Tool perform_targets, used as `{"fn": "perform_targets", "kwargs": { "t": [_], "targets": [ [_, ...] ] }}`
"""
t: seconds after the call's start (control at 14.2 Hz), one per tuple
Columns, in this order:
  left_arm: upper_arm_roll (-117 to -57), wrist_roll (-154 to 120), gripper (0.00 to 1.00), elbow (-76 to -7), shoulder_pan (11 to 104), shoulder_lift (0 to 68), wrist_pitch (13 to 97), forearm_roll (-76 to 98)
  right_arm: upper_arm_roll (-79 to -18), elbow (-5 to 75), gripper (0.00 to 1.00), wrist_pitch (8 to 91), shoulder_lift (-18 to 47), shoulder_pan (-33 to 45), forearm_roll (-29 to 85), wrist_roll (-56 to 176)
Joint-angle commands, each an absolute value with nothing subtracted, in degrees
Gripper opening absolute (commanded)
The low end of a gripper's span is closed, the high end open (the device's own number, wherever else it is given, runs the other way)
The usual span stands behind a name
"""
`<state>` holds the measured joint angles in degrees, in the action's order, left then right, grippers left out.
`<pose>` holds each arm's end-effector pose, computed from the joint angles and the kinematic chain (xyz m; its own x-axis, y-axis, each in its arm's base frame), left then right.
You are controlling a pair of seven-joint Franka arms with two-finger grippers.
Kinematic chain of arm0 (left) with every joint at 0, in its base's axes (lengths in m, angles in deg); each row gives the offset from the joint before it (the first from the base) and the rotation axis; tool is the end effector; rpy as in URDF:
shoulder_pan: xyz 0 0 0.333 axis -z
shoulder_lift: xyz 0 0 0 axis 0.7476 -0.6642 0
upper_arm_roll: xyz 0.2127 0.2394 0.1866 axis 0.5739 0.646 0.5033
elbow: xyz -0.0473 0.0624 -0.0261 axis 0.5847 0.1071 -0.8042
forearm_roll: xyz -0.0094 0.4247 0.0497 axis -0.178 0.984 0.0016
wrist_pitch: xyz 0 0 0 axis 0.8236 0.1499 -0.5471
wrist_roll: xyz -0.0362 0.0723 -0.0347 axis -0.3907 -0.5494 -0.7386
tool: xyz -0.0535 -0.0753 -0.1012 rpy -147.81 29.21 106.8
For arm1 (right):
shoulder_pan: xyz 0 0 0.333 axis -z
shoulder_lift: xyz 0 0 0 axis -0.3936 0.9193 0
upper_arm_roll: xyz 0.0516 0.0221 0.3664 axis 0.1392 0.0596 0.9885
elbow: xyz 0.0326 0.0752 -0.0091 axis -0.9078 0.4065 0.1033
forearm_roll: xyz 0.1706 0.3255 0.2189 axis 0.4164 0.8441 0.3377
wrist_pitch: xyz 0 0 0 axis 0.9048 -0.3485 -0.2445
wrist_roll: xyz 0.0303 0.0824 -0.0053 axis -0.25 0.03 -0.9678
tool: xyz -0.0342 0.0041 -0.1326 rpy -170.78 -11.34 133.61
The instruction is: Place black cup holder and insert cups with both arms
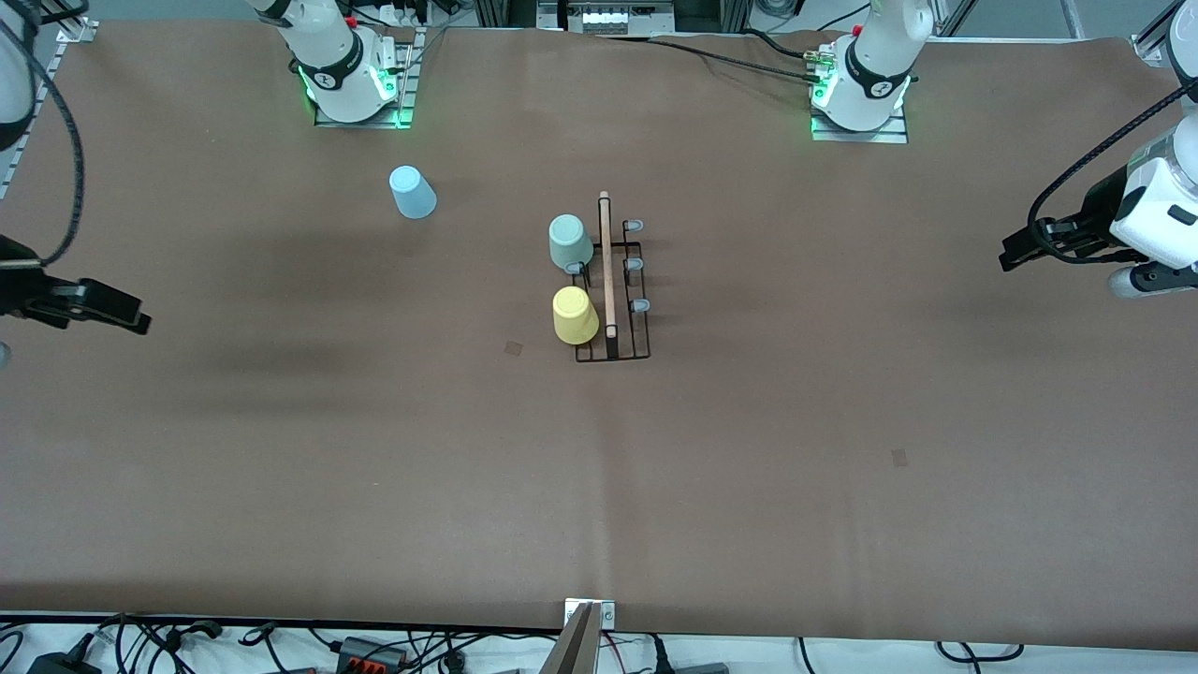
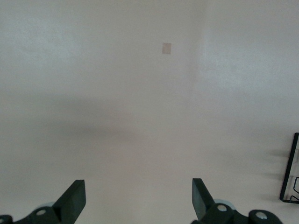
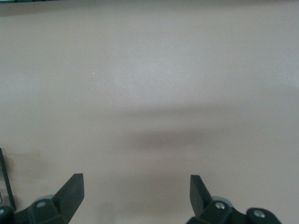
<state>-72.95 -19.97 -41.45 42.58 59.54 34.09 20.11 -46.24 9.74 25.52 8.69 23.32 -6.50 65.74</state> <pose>0.5909 0.0137 0.5741 0.9806 0.1865 -0.0606 0.1865 -0.9824 -0.0052 0.6994 -0.0293 0.6022 0.9977 -0.0670 0.0122 -0.0667 -0.9975 -0.0227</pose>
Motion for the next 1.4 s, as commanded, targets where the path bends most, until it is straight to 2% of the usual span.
{"fn": "perform_targets", "kwargs": {
  "t": [0.0,0.28,0.63,1.33],
  "targets": [
    [-72.75,-18.36,1.00,-42.23,42.32,60.66,33.72,18.96,-44.52,13.93,1.00,26.13,5.01,24.15,-7.52,64.54],
    [-72.75,-18.36,1.00,-42.23,42.32,60.57,33.63,18.87,-44.52,20.06,1.00,27.35,0.98,24.15,-8.05,63.83],
    [-72.75,-18.36,1.00,-42.23,42.32,60.57,33.72,18.96,-44.52,34.12,1.00,33.06,-8.25,24.15,-8.14,63.75],
    [-72.75,-18.36,1.00,-42.23,42.32,60.57,33.10,18.96,-44.52,34.59,1.00,31.23,-10.46,24.15,-8.23,63.13]
  ]
}}
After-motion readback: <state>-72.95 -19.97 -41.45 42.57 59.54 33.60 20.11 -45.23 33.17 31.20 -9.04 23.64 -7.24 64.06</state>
